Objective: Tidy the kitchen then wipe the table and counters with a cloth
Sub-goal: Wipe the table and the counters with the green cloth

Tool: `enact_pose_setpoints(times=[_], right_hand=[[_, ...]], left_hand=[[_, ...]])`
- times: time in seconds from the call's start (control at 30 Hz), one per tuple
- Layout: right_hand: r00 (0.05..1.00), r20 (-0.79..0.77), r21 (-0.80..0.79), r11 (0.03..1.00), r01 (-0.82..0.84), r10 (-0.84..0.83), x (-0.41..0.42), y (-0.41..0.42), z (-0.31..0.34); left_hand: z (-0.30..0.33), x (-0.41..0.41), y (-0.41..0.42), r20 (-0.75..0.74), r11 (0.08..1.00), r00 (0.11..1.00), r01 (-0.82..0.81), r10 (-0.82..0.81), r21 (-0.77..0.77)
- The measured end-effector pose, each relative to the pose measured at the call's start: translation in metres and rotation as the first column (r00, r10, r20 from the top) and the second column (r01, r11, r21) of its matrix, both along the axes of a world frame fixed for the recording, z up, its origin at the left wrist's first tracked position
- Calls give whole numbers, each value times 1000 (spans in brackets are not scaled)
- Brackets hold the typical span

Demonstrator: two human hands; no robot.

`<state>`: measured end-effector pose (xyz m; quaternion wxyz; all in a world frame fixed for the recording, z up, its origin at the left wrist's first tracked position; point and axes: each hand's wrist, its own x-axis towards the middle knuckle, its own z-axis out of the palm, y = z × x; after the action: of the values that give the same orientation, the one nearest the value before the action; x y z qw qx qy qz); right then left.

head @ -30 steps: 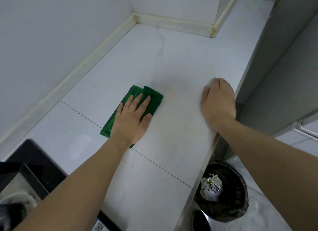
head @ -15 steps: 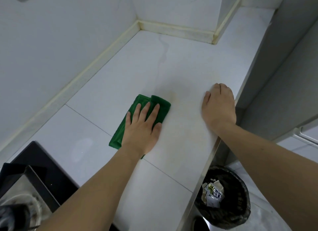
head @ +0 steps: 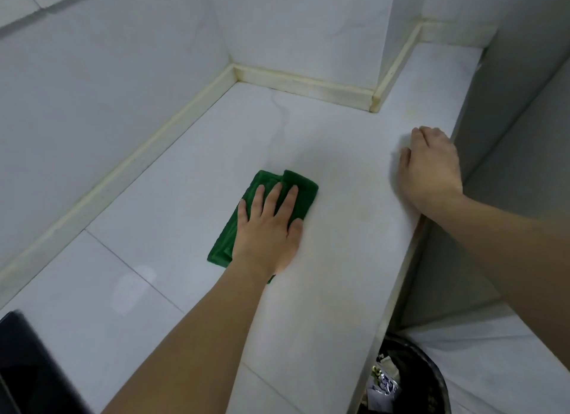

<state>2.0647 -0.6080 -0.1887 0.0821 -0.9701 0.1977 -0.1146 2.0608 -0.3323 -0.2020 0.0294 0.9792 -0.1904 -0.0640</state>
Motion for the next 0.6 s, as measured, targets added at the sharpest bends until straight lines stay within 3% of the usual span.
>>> enact_pose_setpoints(times=[0.23, 0.6], right_hand=[[997, 54, 146, 988, 54, -63, 11, -4, -31], [996, 56, 160, 985, 56, -66, 15, -10, -32]], left_hand=[[-4, 69, -48, -9, 999, 1000, 9, -9, -34], [-3, 156, -112, -21, 995, 999, 23, -25, -97]])
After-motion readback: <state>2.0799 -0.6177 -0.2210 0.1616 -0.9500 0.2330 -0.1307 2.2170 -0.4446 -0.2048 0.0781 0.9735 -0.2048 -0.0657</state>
